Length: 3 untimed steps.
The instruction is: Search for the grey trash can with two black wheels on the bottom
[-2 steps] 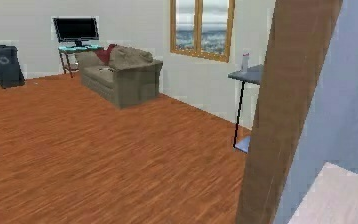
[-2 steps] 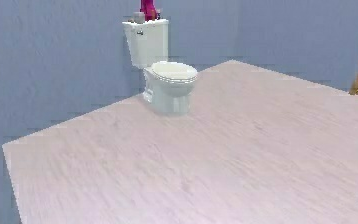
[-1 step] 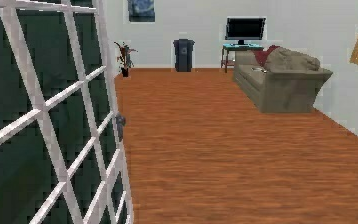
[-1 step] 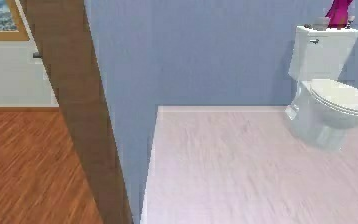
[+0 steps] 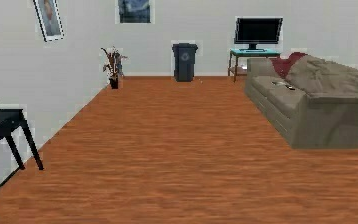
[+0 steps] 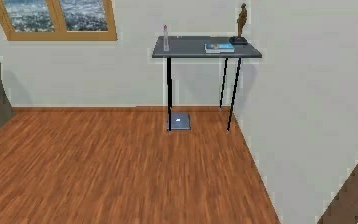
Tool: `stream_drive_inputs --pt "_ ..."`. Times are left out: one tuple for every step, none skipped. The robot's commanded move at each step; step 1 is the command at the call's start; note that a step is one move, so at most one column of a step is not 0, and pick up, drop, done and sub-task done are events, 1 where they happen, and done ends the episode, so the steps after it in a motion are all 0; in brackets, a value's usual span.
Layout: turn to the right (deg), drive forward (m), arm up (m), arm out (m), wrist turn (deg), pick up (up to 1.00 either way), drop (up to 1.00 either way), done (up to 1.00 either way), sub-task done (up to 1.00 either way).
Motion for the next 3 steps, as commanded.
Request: stream_drive_inputs --pt "0.0 0.3 0.0 0.0 0.0 0.0 0.0 0.0 0.0" --pt "0.0 1.0 0.0 0.0 0.0 0.0 0.0 0.0 0.0" --pt "0.0 1.0 0.0 0.0 0.0 0.0 0.0 0.0 0.0"
